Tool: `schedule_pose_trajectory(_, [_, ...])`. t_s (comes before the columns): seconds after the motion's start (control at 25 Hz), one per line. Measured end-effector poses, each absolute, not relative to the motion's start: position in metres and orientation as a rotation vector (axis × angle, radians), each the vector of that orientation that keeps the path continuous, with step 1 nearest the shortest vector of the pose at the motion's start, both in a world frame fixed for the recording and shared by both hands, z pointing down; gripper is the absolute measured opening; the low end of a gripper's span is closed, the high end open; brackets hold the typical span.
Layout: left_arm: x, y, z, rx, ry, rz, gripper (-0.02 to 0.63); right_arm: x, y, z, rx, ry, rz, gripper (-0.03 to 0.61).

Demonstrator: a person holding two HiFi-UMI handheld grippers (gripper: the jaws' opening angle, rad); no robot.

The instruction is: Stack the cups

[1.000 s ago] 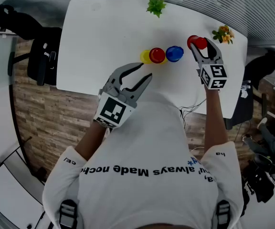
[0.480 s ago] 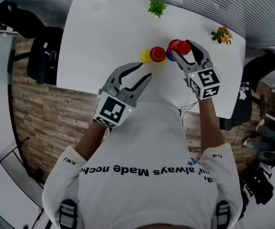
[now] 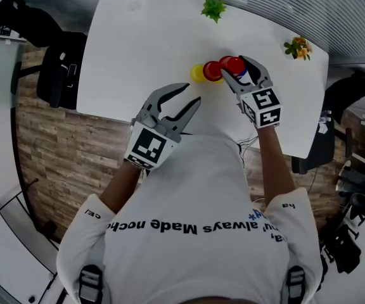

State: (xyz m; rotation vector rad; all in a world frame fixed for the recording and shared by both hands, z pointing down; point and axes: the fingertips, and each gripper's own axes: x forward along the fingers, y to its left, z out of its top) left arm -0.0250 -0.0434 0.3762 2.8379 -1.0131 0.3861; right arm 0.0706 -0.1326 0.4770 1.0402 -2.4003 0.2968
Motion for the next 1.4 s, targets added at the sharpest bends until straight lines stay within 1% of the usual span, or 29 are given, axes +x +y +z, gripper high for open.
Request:
schedule_pose_trajectory(0.2, [-0.027, -0.044, 0.377, 2.835, -1.017, 0.384, 0.163, 0.070, -0.134, 0.482, 1.037, -2.394, 0.308, 0.282])
schedule_pose_trajectory(0.4, [-0.028, -0.044, 0.376, 2.837, -1.019, 0.380, 0.163, 0.069, -0.133, 0.481, 1.038, -2.404, 0.313, 0.312])
schedule_pose_trajectory(0.72, [-0.025, -0.045, 0.366, 2.854, -1.018, 0.338, 0.163, 0.075, -0.123, 0.443, 1.093, -2.475, 0.299, 0.316])
schedule_pose_trajectory(1.04, [-0.013, -0.049, 0.341, 2.898, -1.013, 0.240, 0.152, 0.093, -0.098, 0.385, 1.196, -2.555, 0.281, 0.270])
schedule_pose_trajectory(1.4, [-0.004, -0.057, 0.299, 2.889, -1.071, 0.025, 0.107, 0.114, -0.064, 0.338, 1.337, -2.554, 0.220, 0.196])
